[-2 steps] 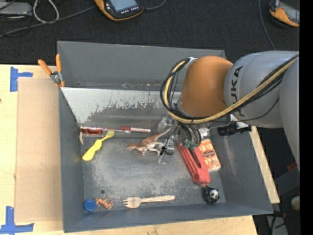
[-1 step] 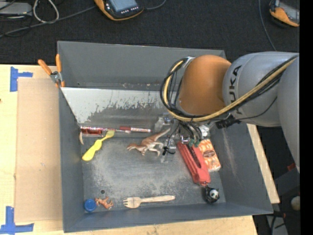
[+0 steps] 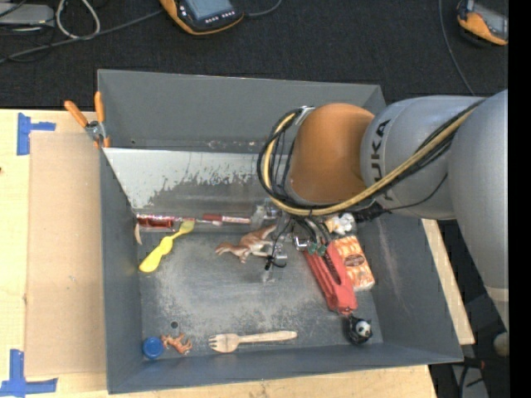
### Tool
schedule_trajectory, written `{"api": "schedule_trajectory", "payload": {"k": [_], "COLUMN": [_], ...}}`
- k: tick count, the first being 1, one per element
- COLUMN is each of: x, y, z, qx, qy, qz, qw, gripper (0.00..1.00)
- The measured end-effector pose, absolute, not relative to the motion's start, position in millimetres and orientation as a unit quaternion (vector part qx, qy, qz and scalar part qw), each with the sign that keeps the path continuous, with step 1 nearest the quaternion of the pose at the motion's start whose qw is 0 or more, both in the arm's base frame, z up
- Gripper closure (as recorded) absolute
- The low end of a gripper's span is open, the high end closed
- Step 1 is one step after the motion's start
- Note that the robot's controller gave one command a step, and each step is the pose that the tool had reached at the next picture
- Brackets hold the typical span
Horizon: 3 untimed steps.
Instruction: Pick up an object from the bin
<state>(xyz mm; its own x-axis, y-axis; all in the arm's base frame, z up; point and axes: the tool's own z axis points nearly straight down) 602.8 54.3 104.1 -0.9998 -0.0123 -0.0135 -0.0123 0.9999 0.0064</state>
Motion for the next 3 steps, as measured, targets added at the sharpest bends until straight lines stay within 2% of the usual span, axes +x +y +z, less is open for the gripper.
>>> {"api": "schedule_trajectory", "payload": {"k": [1, 2, 3], "x": [617.6, 617.6, 586.6], "y": [43, 43, 48], "z": [74, 74, 70], "qx": [-0.083, -0.083, -0.539], "qy": [0.997, 0.997, 0.842], "qz": [0.001, 0.001, -0.003], "qw": [0.011, 0.011, 0.011], "gripper": [1.00, 1.00, 1.00]}}
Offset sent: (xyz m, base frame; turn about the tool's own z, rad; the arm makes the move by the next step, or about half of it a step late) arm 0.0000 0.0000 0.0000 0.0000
